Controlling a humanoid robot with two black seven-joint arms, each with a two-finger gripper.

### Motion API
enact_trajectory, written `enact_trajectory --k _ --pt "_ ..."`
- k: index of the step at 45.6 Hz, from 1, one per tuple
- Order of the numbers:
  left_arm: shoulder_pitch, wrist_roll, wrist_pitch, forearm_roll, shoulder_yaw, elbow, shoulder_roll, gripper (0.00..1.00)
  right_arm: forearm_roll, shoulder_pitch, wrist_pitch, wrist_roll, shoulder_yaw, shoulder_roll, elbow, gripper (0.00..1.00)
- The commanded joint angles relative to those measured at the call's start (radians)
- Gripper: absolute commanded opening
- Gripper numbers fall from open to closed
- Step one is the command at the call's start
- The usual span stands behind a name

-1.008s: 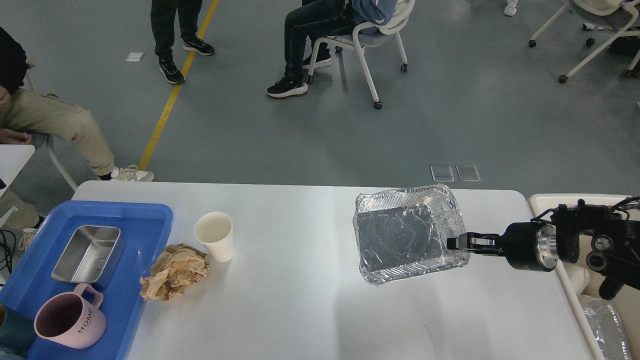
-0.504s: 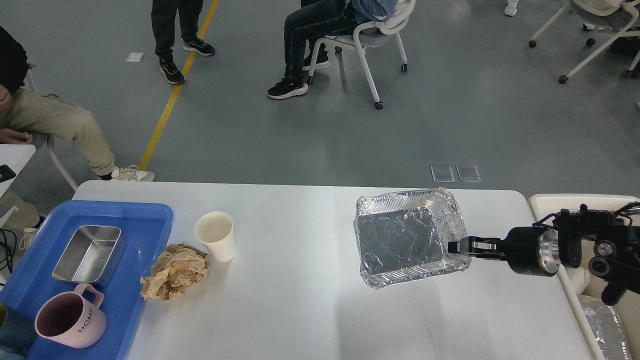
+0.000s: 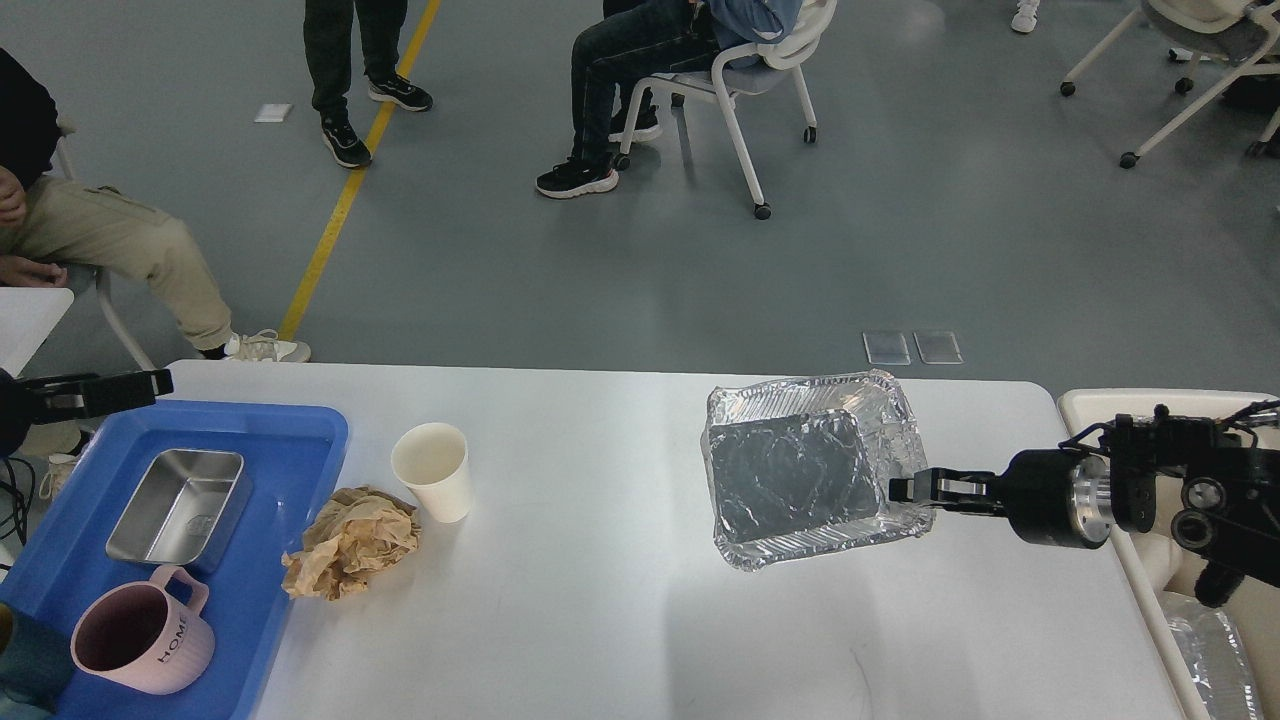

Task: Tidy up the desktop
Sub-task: 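Reach the left gripper to the white paper cup and grasp it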

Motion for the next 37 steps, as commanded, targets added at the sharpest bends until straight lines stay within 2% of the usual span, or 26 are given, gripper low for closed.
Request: enact_trajectory --k 1,8,20,29,37 --pt "-0.054 -0.007 -0.059 0.210 0.002 0.018 -0.122 0.97 0.000 0.006 0.001 0.000 0.000 0.000 -0.002 0.00" --pt "-0.144 -0.048 -0.099 0.451 0.062 0.073 -0.283 0.97 0.000 0.009 0.001 0.000 0.000 0.000 -0.003 0.00" --pt "-0.380 -0.051 -0.088 0.499 0.354 0.219 -0.481 0.97 0.000 0.011 0.001 0.001 0.005 0.000 -0.003 0.00" --pt "-0.396 -0.051 -0.088 0.506 0.389 0.276 -0.571 0.97 0.000 0.008 0.001 0.003 0.009 -0.001 -0.003 0.00" --pt "-0.413 -0.053 -0.086 0.522 0.473 0.296 -0.582 0.97 0.000 0.006 0.001 0.005 0.009 -0.006 -0.003 0.00"
